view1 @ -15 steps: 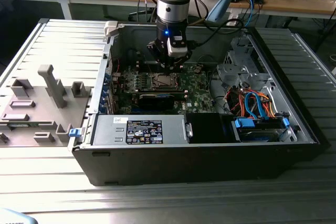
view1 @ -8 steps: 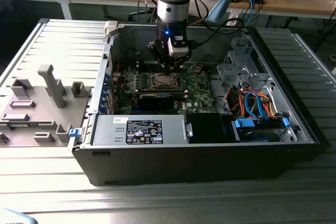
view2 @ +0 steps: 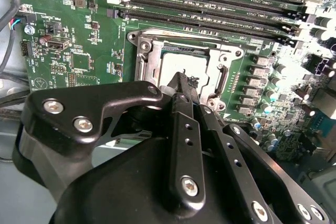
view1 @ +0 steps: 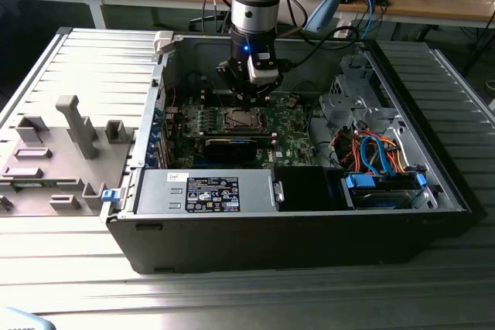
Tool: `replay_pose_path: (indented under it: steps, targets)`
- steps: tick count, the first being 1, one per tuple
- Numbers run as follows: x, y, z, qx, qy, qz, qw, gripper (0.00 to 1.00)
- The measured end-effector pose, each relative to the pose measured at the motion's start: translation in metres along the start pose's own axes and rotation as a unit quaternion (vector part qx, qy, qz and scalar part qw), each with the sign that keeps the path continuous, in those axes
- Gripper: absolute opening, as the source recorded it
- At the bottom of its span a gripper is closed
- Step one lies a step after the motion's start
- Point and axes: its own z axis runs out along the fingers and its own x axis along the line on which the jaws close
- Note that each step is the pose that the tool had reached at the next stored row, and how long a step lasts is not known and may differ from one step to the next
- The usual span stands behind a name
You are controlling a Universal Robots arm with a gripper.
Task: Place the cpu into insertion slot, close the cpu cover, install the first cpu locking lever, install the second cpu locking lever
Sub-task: 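Install the first cpu locking lever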
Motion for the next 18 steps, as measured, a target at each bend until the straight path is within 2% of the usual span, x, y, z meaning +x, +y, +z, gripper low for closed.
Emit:
replay_pose_path:
  steps: [18]
  targets:
    - [0.0,0.0,0.0,-0.0002,-0.0005,-0.011,0.99993,0.11]
